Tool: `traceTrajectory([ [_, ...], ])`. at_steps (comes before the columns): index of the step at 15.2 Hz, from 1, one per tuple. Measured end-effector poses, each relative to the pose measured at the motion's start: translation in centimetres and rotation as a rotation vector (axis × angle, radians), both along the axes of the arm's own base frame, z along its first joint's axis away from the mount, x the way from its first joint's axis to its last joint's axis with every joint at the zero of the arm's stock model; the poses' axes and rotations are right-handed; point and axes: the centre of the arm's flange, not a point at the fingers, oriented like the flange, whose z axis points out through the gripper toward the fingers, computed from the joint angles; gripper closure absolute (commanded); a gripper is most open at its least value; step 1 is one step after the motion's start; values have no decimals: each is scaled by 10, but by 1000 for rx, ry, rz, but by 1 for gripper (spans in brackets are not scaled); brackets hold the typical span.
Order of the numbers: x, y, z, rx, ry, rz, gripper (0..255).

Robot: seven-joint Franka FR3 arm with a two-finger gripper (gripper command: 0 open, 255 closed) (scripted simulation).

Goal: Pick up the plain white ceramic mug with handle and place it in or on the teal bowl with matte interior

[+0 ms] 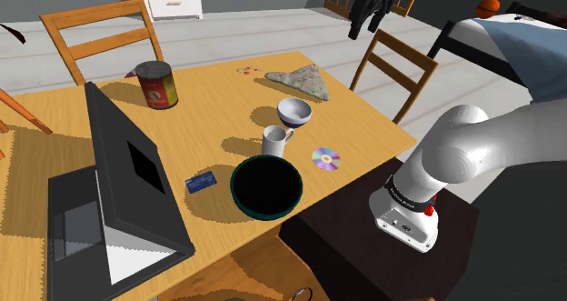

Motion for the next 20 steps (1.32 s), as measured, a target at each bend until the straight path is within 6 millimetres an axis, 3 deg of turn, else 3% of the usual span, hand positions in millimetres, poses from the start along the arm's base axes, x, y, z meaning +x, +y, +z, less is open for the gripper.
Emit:
traceTrajectory([
  [2, 3, 2, -5, 0, 4, 1, 0],
  [5, 17, 21, -31, 2, 24, 7, 0],
  [20, 96, 120, -188, 10, 138, 43, 0],
])
